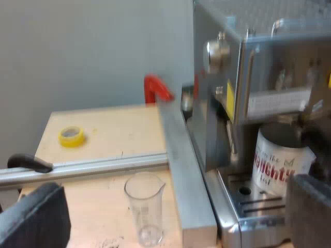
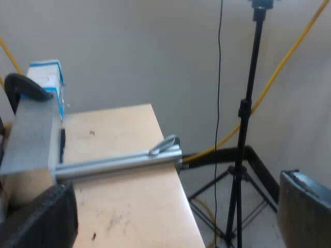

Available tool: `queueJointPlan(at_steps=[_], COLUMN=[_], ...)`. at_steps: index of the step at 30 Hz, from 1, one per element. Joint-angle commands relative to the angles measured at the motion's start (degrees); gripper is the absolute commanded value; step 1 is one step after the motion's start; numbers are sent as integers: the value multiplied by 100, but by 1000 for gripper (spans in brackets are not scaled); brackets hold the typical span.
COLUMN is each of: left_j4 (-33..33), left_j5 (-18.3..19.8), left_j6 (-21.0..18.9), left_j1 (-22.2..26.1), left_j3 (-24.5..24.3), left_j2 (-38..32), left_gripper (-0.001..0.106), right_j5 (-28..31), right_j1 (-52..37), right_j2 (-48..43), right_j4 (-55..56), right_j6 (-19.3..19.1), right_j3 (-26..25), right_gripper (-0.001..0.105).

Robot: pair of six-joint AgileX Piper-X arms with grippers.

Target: Place mug into machine

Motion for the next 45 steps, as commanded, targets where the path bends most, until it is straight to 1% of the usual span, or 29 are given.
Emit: queueJointPlan(at_steps=[1,2,5,7,8,10,11,13,15,16,17,21,26,40,45], left_j4=[223,233,122,-50,-247,-366,-405,-521,-520,-520,-520,-520,-579,-575,-777], left_j5=[-196,-269,-325,-326,-326,-326,-326,-303,-303,-303,-303,-196,-196,-196,-196], left_j6=[187,227,226,215,184,185,173,137,138,138,138,138,138,138,149], left_j1=[-5,-5,-5,-5,-5,-5,-5,-5,-5,-5,-5,-5,-5,-5,-5], left_j3=[41,118,299,470,665,775,797,1064,1287,1389,1464,1644,1775,1774,1879], left_j2=[-799,-799,-799,-799,-799,-799,-799,-788,-788,-788,-788,-788,-788,-788,-788], left_gripper=[85,85,85,85,85,85,85,85,85,85,85,85,85,85,85], right_j5=[310,304,308,160,41,-102,-171,-445,-495,-628,-670,-701,-701,-689,-689], right_j1=[-38,-38,-23,-25,-25,-25,-25,-25,-25,-25,-25,-25,-25,-25,-25], right_j2=[-228,-230,-258,-257,-257,-257,-257,-246,-246,-246,-246,-246,-246,-246,-246], right_j4=[215,121,-94,-191,-223,-233,-226,-206,-206,-206,-206,-206,-152,-173,-173], right_j6=[-15,-4,29,269,393,473,473,473,473,454,459,450,450,450,450], right_j3=[0,56,192,354,477,645,721,1047,1125,1394,1529,1869,2193,2210,2210], right_gripper=[79,79,79,79,79,79,79,79,79,79,79,79,79,79,79])
